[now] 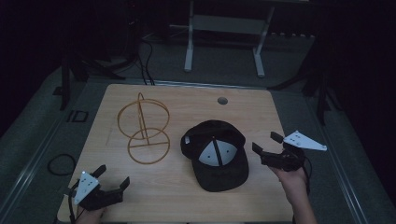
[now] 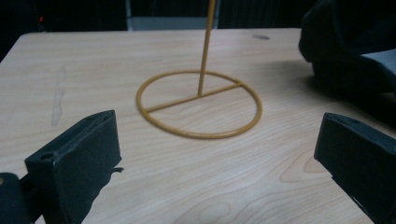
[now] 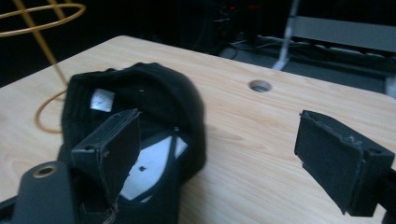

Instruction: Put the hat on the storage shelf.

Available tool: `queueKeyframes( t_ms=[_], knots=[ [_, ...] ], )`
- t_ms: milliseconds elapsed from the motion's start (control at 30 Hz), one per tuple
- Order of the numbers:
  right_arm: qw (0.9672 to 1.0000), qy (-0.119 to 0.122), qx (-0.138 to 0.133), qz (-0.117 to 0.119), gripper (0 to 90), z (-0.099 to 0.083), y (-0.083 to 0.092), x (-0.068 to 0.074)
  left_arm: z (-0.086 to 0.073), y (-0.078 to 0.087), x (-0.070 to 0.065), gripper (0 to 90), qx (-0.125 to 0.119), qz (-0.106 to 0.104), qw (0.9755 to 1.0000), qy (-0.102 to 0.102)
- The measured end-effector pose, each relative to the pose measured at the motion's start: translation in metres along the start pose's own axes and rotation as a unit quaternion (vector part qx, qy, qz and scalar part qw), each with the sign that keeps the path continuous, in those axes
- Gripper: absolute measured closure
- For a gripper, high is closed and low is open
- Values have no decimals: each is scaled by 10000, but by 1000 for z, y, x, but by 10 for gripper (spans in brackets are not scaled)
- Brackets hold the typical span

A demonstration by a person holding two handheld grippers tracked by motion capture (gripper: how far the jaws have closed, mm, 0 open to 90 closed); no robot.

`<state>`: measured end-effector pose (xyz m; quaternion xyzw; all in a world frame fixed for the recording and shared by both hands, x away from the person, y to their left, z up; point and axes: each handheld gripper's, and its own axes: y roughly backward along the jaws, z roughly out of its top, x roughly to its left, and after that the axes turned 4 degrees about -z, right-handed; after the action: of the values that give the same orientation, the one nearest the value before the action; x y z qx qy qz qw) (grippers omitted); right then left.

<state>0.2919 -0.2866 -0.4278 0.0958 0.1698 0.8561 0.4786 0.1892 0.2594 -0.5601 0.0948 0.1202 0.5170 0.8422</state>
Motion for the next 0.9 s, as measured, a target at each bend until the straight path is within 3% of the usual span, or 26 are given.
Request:
queueKeyframes(
  t_ms=[167,233,533,767,900],
  knots=[
    [9992,244,91,308,197,3,-15,12,1,0,-2,7,25,-21,10000,-56],
    [9987,368,152,329,238,2,-23,17,2,0,-3,7,48,-31,9999,-85],
    [9977,466,430,252,358,1,-63,20,2,0,-3,7,106,1,9999,-73],
    [9941,677,829,151,436,2,-93,27,2,0,-4,8,135,-37,9998,-126],
    [9908,918,994,-55,466,2,-105,32,3,0,-4,8,127,-47,9998,-117]
  ],
)
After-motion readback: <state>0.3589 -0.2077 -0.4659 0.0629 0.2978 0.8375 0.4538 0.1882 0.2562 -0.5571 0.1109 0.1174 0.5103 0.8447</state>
